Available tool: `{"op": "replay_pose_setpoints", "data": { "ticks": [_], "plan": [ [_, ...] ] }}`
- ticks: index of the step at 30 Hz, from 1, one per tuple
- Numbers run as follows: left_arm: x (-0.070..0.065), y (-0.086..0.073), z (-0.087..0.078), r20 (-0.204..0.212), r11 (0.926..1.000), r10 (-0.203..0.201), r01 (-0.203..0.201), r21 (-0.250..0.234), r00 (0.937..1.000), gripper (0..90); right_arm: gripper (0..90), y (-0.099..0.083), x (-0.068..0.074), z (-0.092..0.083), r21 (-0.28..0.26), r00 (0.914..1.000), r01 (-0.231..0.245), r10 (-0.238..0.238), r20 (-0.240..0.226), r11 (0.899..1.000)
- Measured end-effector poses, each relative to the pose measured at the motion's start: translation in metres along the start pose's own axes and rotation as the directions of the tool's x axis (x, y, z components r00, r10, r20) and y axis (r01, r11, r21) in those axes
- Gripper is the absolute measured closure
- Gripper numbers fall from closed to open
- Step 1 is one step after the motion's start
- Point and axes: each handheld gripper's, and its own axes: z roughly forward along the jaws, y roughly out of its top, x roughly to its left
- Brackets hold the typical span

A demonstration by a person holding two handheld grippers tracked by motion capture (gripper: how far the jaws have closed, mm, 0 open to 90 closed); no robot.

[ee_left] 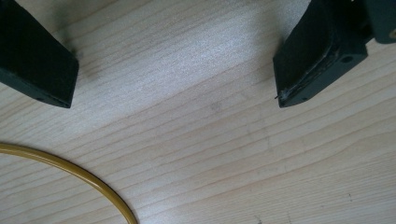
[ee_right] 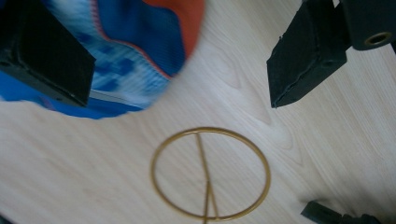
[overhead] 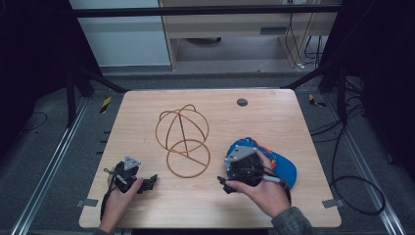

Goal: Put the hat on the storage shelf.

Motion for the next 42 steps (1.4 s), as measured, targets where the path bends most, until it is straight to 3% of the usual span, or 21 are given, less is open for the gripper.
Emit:
{"op": "replay_pose_setpoints", "data": {
  "ticks": [2, 3, 4, 9, 11, 13, 14, 15, 17, 24, 30, 38, 42],
  "plan": [
    [0.000, 0.000, 0.000, 0.000, 1.0000, 0.001, -0.001, 0.000, 1.0000, 0.0, 8.7, 0.000, -0.005, -0.005, -0.001, 1.0000, -0.006, 0.006, 0.005, 1.000],
    [0.000, 0.000, 0.000, 0.001, 1.0000, 0.001, -0.001, -0.001, 1.0000, 0.0, 10.7, -0.006, -0.022, -0.020, 0.012, 0.9993, -0.024, 0.024, 0.030, 1.000],
    [0.000, 0.000, 0.000, 0.001, 1.0000, 0.001, -0.001, -0.001, 1.0000, 0.0, 10.7, -0.006, -0.022, -0.020, 0.012, 0.9993, -0.024, 0.024, 0.030, 1.000],
    [0.000, -0.003, -0.003, 0.008, 1.0000, 0.005, -0.005, -0.006, 1.0000, 0.0, 16.4, -0.036, -0.057, -0.034, 0.075, 0.9954, -0.074, 0.069, 0.067, 0.994],
    [0.000, -0.004, -0.004, 0.012, 0.9999, 0.010, -0.010, -0.005, 0.9999, 0.0, 17.1, -0.041, -0.061, -0.035, 0.086, 0.9947, -0.074, 0.067, 0.078, 0.994],
    [0.000, -0.004, -0.004, 0.011, 0.9999, 0.010, -0.010, -0.005, 0.9999, 0.0, 18.2, -0.051, -0.076, -0.039, 0.116, 0.9928, -0.101, 0.093, 0.076, 0.988],
    [0.000, -0.004, -0.004, 0.011, 0.9999, 0.010, -0.010, -0.005, 0.9999, 0.0, 18.2, -0.051, -0.076, -0.039, 0.116, 0.9928, -0.101, 0.093, 0.076, 0.988],
    [0.000, -0.004, -0.004, 0.011, 0.9999, 0.010, -0.010, -0.005, 0.9999, 0.0, 20.2, -0.057, -0.084, -0.040, 0.126, 0.9916, -0.123, 0.117, 0.056, 0.984],
    [0.000, -0.005, -0.004, 0.014, 0.9999, 0.012, -0.012, -0.006, 0.9998, 0.0, 20.4, -0.060, -0.090, -0.038, 0.145, 0.9925, -0.115, 0.107, 0.058, 0.983],
    [0.000, -0.006, -0.006, 0.016, 0.9999, 0.011, -0.011, -0.005, 0.9998, 0.0, 29.2, -0.054, -0.105, -0.042, 0.200, 0.9980, -0.053, 0.045, 0.044, 0.978],
    [0.002, -0.005, -0.004, 0.025, 0.9996, 0.028, -0.028, -0.003, 0.9993, 0.0, 37.8, -0.052, -0.111, -0.044, 0.200, 0.9990, -0.043, 0.044, 0.000, 0.979],
    [0.001, -0.006, -0.005, 0.029, 0.9994, 0.034, -0.034, -0.002, 0.9990, 0.0, 45.4, -0.039, -0.113, -0.029, 0.210, 0.9994, -0.022, 0.027, -0.019, 0.978],
    [0.001, -0.006, -0.005, 0.029, 0.9995, 0.030, -0.029, -0.006, 0.9991, 0.0, 43.0, -0.033, -0.115, -0.024, 0.261, 0.9984, -0.027, 0.039, -0.041, 0.965]
  ]
}}
